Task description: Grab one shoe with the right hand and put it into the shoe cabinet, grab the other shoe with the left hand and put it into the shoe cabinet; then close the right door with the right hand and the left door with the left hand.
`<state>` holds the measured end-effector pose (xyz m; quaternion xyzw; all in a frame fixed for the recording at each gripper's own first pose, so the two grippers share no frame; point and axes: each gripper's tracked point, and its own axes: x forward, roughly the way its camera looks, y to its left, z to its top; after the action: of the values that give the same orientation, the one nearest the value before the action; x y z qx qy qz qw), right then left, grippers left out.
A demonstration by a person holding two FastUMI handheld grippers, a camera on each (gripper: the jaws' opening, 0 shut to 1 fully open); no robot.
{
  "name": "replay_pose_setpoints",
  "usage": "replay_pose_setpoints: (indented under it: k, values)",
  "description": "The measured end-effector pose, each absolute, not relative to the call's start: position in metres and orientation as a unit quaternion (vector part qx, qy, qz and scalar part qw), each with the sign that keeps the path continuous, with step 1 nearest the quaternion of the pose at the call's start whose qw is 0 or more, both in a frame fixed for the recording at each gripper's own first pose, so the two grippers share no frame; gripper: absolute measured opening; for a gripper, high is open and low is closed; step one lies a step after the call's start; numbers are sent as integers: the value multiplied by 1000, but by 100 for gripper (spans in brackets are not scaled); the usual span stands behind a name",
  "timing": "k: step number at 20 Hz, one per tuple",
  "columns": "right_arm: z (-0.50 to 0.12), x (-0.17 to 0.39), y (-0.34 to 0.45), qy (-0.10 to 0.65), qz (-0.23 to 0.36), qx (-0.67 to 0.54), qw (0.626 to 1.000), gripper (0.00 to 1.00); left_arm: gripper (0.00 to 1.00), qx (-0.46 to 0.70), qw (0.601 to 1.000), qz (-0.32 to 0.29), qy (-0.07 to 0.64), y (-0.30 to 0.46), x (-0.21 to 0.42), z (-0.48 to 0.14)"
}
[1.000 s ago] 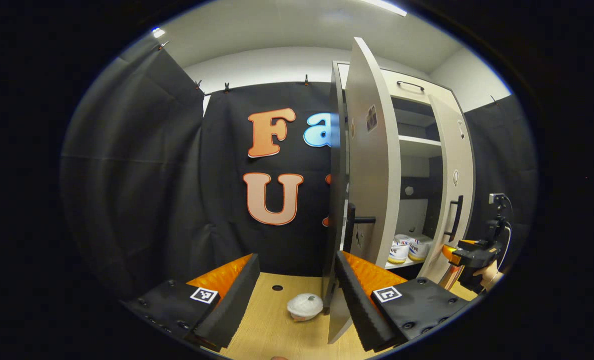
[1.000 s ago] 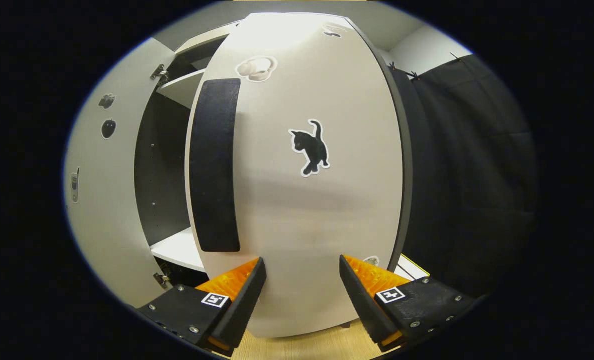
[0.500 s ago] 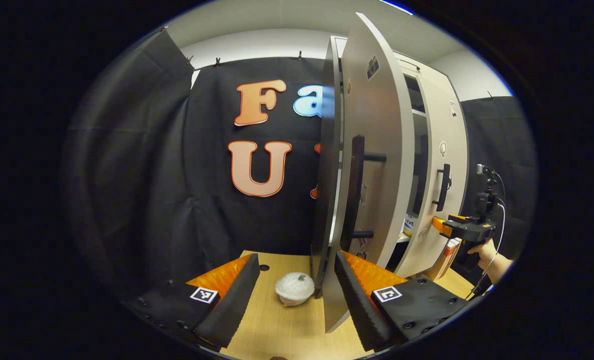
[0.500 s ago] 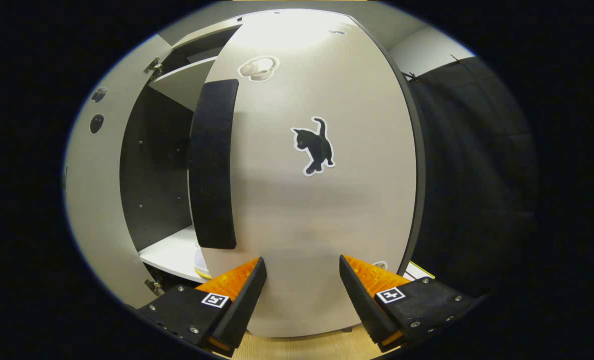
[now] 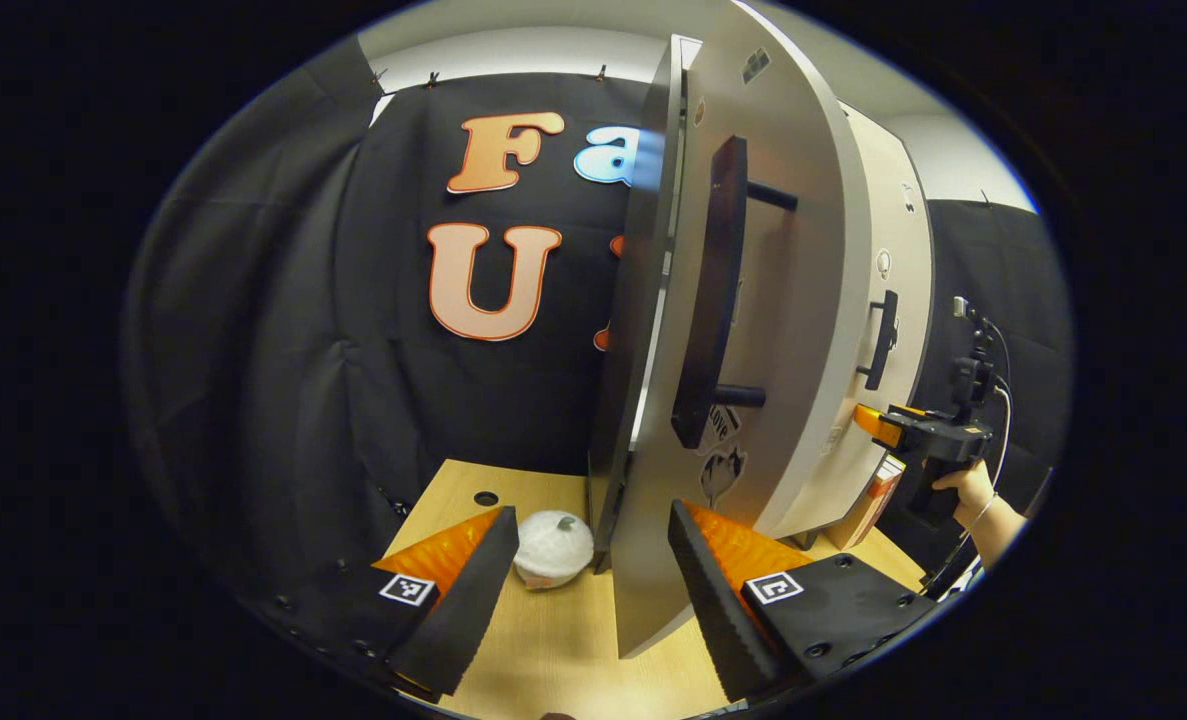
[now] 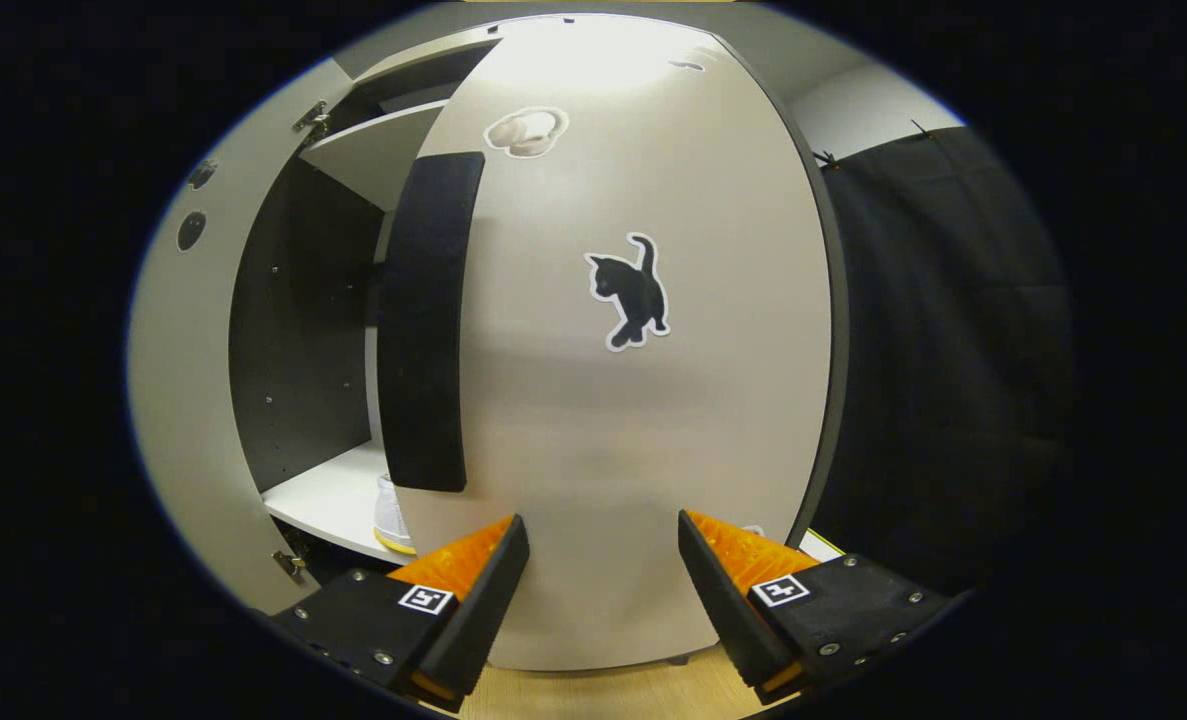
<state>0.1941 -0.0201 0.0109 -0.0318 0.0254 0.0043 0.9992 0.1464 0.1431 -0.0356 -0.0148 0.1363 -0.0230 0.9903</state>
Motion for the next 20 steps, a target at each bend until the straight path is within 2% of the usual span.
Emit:
replay_pose_setpoints:
  k: [3, 4, 8, 9, 11, 20]
  values:
    - [17, 181, -24, 17, 6, -32, 999, 93, 99, 3, 991, -24, 128, 141, 151, -33]
    - [21, 177, -25, 14, 8, -29, 999, 93, 96, 13, 992, -26, 126, 140, 152, -33]
    - [29, 161, -24, 15, 21, -4, 1000, 93, 95, 17, 992, -33, 123, 131, 153, -33]
    - [31, 157, -25, 16, 24, 3, 1000, 93, 99, 16, 992, -34, 123, 128, 153, -34]
    - [37, 149, -27, 12, 30, 15, 999, 93, 95, 18, 992, -37, 121, 124, 154, -34]
    - [58, 113, -51, -8, 23, -15, 1000, 93, 95, 20, 990, -80, 119, 68, 162, -40]
